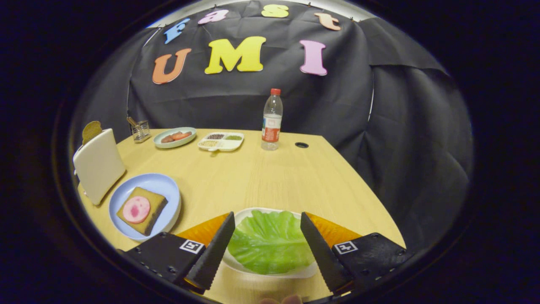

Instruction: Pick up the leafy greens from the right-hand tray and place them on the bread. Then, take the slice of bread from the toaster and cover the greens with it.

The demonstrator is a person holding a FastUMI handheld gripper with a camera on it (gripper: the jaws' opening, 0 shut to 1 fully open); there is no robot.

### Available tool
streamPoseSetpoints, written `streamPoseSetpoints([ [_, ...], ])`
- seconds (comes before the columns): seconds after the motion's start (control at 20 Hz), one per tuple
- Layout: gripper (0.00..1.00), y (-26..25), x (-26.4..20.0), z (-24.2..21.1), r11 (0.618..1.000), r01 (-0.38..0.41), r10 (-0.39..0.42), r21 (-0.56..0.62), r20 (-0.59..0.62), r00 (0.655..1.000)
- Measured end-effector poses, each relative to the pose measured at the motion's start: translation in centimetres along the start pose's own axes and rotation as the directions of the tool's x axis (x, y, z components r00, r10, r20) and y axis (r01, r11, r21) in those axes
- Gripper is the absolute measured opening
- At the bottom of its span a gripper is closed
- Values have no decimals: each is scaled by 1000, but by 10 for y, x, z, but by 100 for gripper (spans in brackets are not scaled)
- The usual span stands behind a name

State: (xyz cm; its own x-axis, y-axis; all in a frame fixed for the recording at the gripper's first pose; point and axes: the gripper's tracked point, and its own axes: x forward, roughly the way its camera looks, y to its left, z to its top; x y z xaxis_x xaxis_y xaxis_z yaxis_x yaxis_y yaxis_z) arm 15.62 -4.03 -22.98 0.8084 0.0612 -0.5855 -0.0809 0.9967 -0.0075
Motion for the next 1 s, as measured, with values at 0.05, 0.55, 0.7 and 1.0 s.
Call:
streamPoseSetpoints([
  [0.05,96,-3,6,-4,1000,6,-6,1,-17,1000],
  [0.55,97,-7,30,-30,999,-9,12,36,-96,995],
  [0.7,95,-4,33,-33,997,-49,55,68,-96,994],
  [1.0,31,8,35,-32,993,-99,104,72,-72,992],
])
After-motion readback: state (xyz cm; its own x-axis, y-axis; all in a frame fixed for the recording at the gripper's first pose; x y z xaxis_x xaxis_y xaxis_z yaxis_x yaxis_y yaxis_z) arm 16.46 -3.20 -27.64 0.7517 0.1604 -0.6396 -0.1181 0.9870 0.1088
